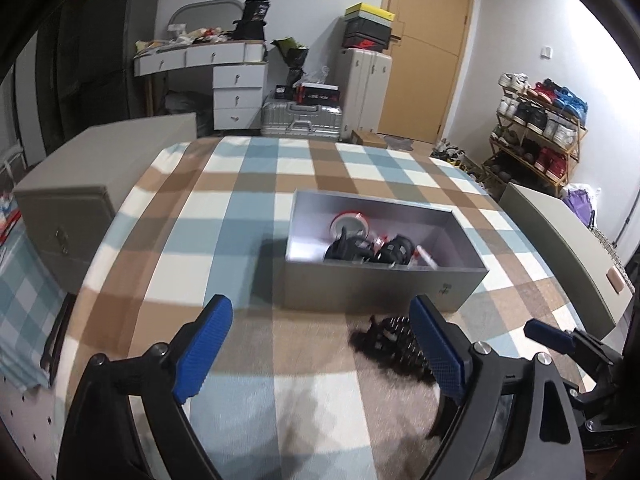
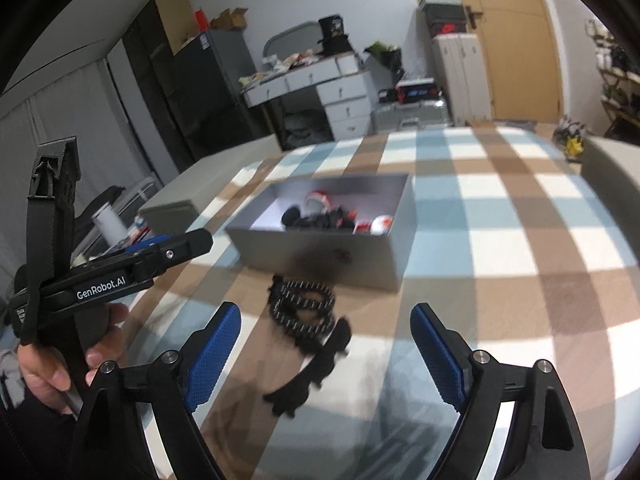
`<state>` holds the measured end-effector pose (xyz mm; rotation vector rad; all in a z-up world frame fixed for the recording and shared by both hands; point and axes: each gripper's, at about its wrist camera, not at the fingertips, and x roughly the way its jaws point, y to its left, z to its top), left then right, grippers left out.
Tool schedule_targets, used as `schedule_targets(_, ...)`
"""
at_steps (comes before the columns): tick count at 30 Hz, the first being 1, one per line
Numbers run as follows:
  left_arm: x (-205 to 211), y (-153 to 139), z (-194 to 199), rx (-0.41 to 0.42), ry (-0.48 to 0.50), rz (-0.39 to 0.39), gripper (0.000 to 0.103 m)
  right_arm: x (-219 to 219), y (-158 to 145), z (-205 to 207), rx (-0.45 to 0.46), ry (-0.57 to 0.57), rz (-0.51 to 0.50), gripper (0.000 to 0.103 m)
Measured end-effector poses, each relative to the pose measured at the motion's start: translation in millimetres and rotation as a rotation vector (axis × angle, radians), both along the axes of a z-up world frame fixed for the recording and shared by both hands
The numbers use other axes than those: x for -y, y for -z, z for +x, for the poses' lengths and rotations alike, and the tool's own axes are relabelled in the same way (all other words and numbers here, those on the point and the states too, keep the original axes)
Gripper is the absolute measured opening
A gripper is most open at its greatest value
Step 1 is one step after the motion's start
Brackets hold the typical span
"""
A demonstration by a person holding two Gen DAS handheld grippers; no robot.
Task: Organize jewelry
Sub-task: 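Lower the right tool onto a black coiled bead bracelet and close it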
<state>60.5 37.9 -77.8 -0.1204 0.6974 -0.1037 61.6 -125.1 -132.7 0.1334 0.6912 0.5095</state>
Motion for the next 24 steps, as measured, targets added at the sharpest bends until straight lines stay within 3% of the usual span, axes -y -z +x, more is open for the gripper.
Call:
schedule_targets(8, -6, 26, -24, -0.050, -0.034, 0.007, 0.087, -13, 26, -10, -0.080, -0.060, -0.029, 0.085)
schedule_targets(12, -8, 33, -29, -0.075, -0.014, -0.009, 0.087, -23, 32, -13, -0.105, -0.094, -0.045, 0.077)
schedule_targets(19, -3, 27, -36, -0.043, 0.032, 0.005, 0.087, -32, 34, -13, -0.110, -0.097, -0.080, 0.068)
schedule_targets(21, -3, 30, -34, -0.051, 0.041, -0.001, 0.087, -35, 34, -12, -0.107, -0.096, -0.097, 0.056)
schedule_targets(24, -3, 31, -33, -0.060, 0.065, -0.020, 0.087, -39, 36, -10, -0.100, -0.088, -0.141, 0.052)
